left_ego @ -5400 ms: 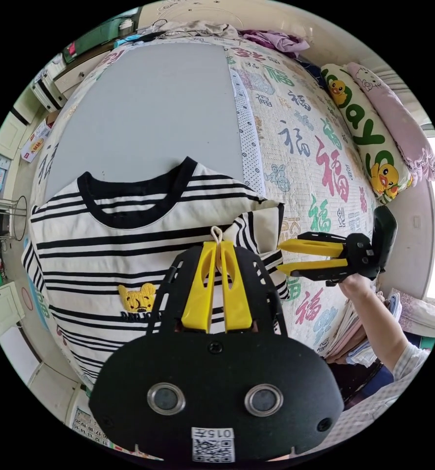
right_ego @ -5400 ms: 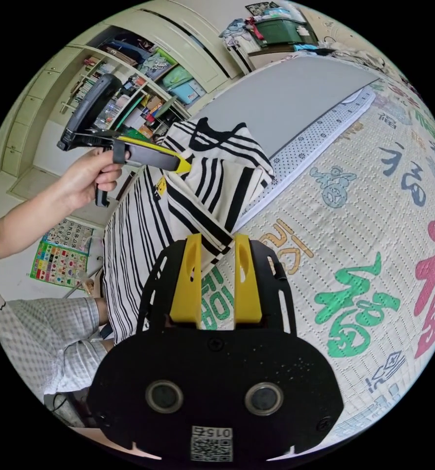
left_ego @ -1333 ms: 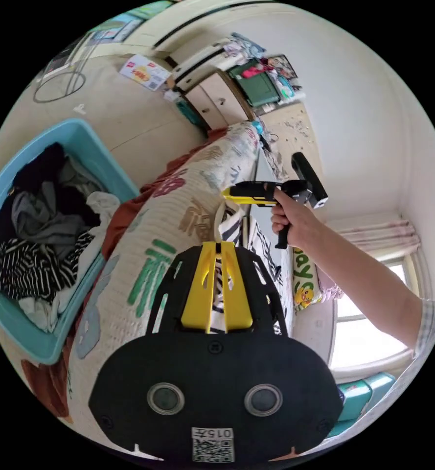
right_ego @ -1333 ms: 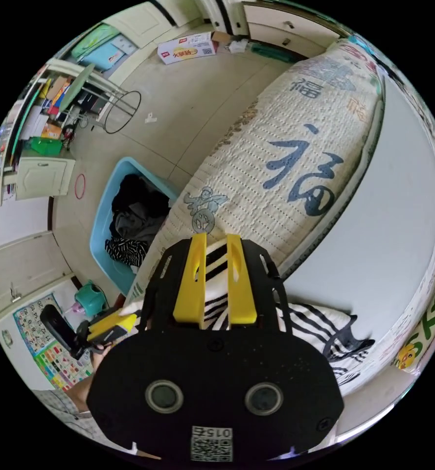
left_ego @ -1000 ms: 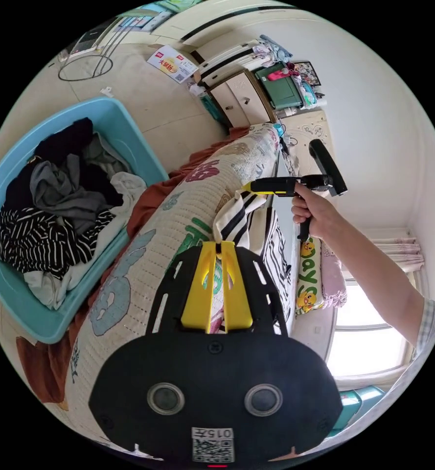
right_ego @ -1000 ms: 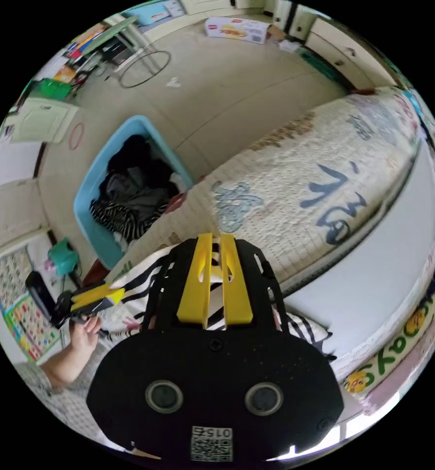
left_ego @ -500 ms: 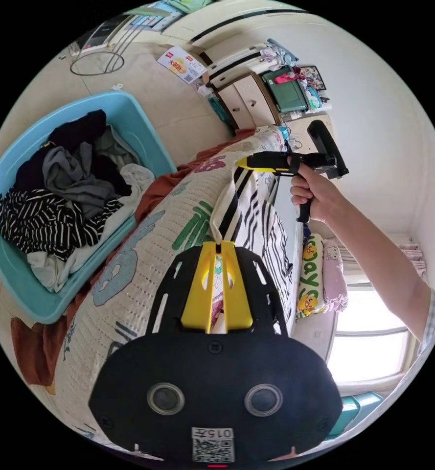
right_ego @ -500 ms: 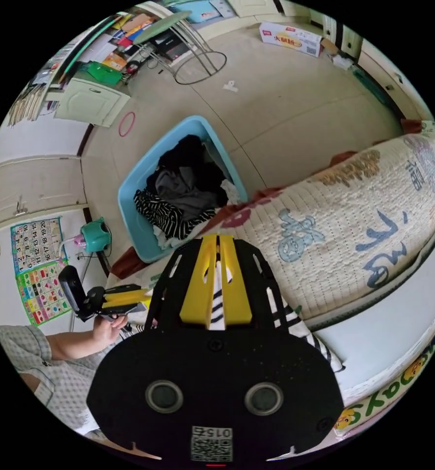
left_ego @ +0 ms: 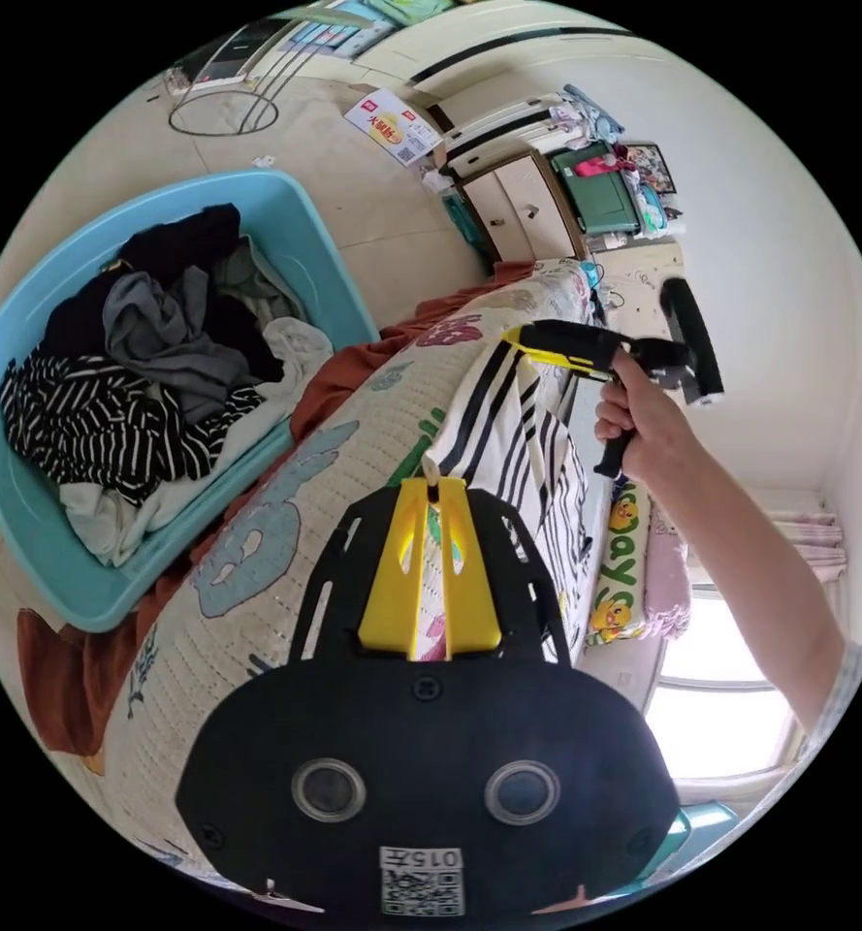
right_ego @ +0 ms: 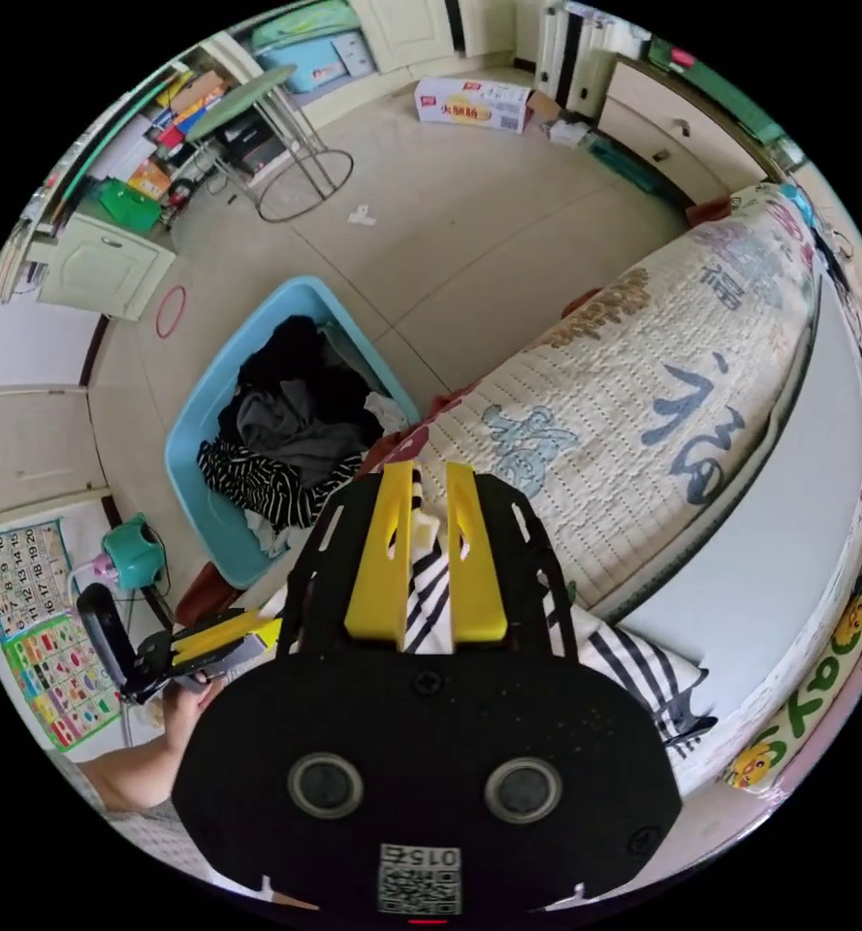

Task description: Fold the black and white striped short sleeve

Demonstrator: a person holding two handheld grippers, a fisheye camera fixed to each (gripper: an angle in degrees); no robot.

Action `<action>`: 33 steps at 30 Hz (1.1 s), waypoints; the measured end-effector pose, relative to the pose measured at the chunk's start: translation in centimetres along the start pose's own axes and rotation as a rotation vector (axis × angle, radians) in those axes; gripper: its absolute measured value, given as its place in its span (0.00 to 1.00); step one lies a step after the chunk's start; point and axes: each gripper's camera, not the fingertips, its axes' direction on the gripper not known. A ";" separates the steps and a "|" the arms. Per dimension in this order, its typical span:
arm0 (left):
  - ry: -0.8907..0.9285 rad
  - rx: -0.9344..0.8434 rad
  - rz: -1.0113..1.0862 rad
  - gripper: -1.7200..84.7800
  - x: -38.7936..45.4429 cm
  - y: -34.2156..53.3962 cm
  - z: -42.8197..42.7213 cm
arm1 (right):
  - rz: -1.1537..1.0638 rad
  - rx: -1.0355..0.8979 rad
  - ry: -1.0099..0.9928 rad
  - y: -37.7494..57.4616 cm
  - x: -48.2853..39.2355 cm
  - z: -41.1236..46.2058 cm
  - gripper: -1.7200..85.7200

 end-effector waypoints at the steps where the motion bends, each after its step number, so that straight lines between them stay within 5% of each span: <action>1: 0.018 -0.016 -0.018 0.02 -0.3 0.2 -0.8 | -0.014 0.089 -0.037 2.5 0.5 -1.4 0.08; 5: -0.067 0.001 0.047 0.03 0.9 2.2 -5.6 | -0.068 0.303 -0.065 12.8 1.3 -5.9 0.05; 10: -0.260 0.180 0.384 0.04 9.0 9.2 -18.1 | 0.051 0.588 0.555 33.5 -3.7 -12.8 0.02; 13: -0.466 0.341 0.601 0.07 14.5 14.1 -22.6 | 0.121 0.543 0.648 42.8 -4.9 -12.6 0.02; 15: -0.477 0.412 0.552 0.08 14.5 16.0 -22.9 | 0.279 0.337 0.549 46.8 -3.2 -10.7 0.03; 18: -0.304 -0.089 0.529 0.05 13.1 14.9 -19.9 | 0.522 0.115 0.186 54.1 0.9 -7.4 0.11; 20: -0.213 -0.182 0.478 0.04 12.4 15.1 -19.5 | 0.656 0.051 0.084 58.8 2.9 -5.6 0.12; 28: -0.555 -0.464 0.335 0.13 10.2 19.0 -19.0 | 1.068 -0.272 -0.024 78.4 9.6 4.5 0.15; 33: -0.664 -0.475 0.346 0.12 11.9 20.9 -18.9 | 1.145 -0.287 -0.135 84.4 12.7 9.1 0.15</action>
